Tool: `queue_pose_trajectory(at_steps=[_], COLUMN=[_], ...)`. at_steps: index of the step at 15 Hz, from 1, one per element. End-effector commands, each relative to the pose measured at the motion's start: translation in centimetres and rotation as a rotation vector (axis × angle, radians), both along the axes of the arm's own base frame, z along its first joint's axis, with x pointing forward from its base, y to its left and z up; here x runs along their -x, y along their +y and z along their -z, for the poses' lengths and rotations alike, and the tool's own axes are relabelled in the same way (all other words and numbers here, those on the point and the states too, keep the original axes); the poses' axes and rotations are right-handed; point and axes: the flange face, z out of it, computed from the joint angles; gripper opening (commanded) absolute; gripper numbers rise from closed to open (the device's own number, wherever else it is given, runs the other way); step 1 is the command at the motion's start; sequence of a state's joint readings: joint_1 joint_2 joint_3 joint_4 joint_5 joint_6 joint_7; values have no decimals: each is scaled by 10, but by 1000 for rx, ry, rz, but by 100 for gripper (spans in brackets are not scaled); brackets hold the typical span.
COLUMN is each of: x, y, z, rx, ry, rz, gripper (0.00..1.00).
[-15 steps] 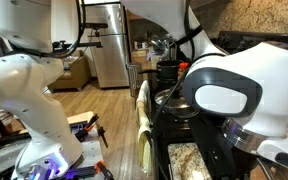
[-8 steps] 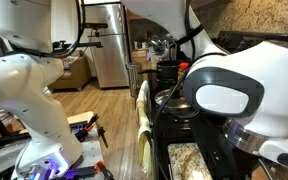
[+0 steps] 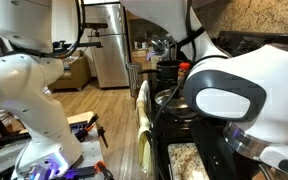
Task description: Uncover the pot on the left, put the lid on the stove, and then put the wooden spoon inside the pot
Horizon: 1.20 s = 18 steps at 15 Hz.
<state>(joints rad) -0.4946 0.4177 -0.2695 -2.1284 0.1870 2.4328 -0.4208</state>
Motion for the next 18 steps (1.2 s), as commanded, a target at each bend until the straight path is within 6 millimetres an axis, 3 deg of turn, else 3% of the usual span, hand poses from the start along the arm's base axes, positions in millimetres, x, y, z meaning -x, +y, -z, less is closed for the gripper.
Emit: queue_pose_trajectory(at_steps=[1,2,11,12,14,18], x=[-1,-1,-1,-1,-2,-3], y=[-6,-6,-7,-8,-8,-11], z=[-2,-1,15,10,9,4], rx=[2,3,-16,-14,-11,-10], ry=[16,17,17,16,10,-2], rz=[-5,-13,-19,-16,-13,-3], gripper=[96,100,100,75,67,39])
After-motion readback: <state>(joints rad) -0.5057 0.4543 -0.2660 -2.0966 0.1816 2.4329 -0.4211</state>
